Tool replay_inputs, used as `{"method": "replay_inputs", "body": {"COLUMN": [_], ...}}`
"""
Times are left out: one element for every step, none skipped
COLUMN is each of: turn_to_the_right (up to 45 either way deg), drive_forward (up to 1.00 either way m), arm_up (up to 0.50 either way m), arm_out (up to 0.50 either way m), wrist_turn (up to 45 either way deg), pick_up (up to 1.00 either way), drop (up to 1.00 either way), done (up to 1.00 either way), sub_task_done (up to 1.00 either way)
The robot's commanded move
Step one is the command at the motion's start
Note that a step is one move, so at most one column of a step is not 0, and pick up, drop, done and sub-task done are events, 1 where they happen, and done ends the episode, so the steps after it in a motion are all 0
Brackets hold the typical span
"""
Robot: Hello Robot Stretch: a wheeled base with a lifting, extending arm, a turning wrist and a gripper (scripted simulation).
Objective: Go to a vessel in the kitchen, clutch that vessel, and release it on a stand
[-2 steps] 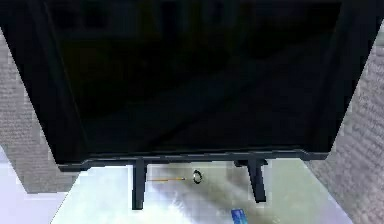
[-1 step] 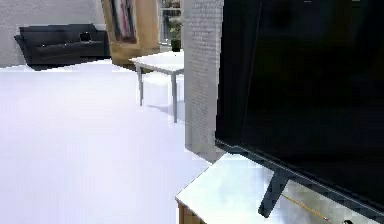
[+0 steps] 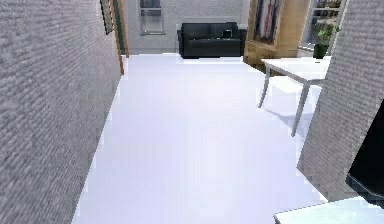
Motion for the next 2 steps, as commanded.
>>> {"method": "replay_inputs", "body": {"turn_to_the_right": [0.0,0.0], "drive_forward": [0.00,0.00], "arm_up": [0.00,0.00], "arm_out": [0.48,0.00], "wrist_turn": [0.0,45.0], "pick_up": [0.00,0.00], "drop": [0.00,0.00], "done": [0.00,0.00], "sub_task_done": [0.00,0.00]}}
